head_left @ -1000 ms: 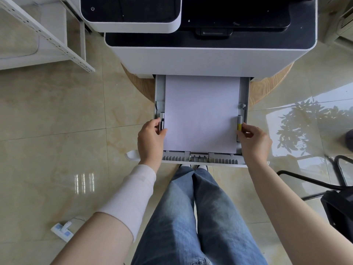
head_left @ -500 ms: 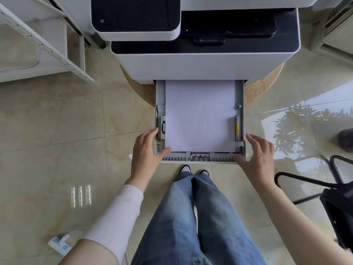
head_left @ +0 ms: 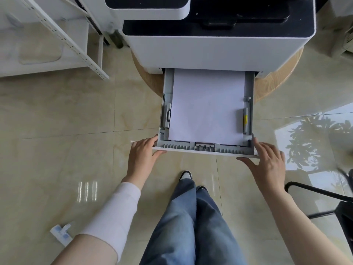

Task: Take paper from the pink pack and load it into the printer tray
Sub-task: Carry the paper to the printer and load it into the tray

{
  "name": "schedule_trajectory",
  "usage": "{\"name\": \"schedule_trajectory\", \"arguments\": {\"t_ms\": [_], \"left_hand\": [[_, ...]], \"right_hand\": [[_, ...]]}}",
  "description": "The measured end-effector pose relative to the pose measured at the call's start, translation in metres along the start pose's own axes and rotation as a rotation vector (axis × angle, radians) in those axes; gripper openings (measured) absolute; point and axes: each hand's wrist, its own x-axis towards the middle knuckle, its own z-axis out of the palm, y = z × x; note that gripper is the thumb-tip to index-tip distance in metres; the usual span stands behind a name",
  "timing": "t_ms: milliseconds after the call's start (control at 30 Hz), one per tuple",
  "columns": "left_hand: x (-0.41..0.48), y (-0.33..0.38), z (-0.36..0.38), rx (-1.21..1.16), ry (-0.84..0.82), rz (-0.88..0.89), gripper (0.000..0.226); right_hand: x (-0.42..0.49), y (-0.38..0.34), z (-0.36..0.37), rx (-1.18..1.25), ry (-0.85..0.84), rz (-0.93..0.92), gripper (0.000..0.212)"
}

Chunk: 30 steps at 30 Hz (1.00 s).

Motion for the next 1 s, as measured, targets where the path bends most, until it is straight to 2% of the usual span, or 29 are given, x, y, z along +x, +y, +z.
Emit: {"name": "schedule_trajectory", "arguments": {"t_ms": [133,233,367,433,533,633,833,1000], "left_hand": [[0.013,0.001,-0.010,0.052,0.092,0.088,0.045],[0.033,0.001,-0.012,0.038,0.110,0.088,0.045],[0.068,-0.001,-0.005,-0.027,0.153,0.108,0.049],[0.088,0.001,-0.002,-0.086,0.201,0.119,0.060],[0.119,0.004,-0.001,-0.209,0.336,0.097,0.093],[0.147,0.002,0.002,-0.262,0.444,0.087,0.111],[0.191,-0.002,0.010,-0.418,0.469,0.036,0.127],[0.205,-0.010,0.008,-0.626,0.395,-0.010,0.128]], "right_hand": [[0.016,-0.002,-0.013,0.011,0.091,-0.018,0.066],[0.032,-0.007,-0.015,0.029,0.123,0.013,0.062],[0.063,-0.008,-0.001,0.084,0.162,0.056,0.071],[0.081,-0.007,0.006,0.108,0.235,0.047,0.079],[0.114,-0.002,0.015,0.157,0.399,0.090,0.099],[0.143,0.001,0.023,0.293,0.469,0.151,0.117],[0.183,0.001,0.021,0.594,0.461,0.206,0.136],[0.193,0.010,0.023,0.764,0.323,0.225,0.131]]}}
